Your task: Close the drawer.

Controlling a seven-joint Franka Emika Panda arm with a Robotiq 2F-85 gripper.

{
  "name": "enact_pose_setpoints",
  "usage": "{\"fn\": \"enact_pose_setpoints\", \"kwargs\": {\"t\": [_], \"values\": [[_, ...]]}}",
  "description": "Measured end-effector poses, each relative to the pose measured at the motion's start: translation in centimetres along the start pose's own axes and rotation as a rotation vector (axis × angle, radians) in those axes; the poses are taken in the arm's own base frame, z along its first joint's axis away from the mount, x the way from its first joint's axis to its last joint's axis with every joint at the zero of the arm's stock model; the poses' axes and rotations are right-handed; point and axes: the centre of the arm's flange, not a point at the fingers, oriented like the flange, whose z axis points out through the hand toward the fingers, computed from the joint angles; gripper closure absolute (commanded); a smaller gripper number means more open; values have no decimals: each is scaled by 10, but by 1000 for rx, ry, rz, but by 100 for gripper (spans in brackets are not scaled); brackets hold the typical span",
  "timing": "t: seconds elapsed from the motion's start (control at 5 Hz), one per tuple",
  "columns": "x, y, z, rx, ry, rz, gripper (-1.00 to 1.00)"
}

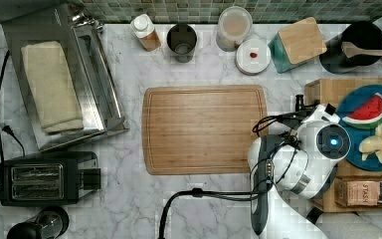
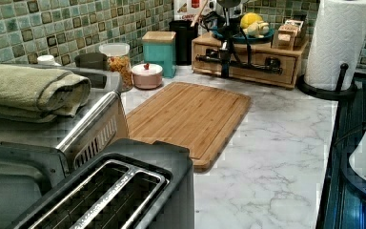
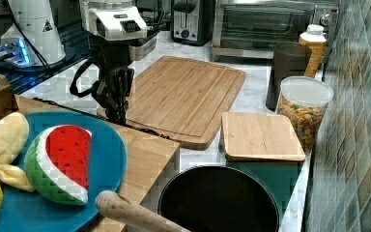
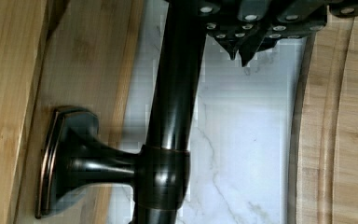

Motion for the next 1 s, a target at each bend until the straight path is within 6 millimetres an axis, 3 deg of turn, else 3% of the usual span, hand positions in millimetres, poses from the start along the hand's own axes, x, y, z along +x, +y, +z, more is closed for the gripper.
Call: {"fn": "enact_pose_setpoints", "kwargs": {"t": [1.0], "values": [[-1, 1, -1, 6, 7, 16, 100]]}}
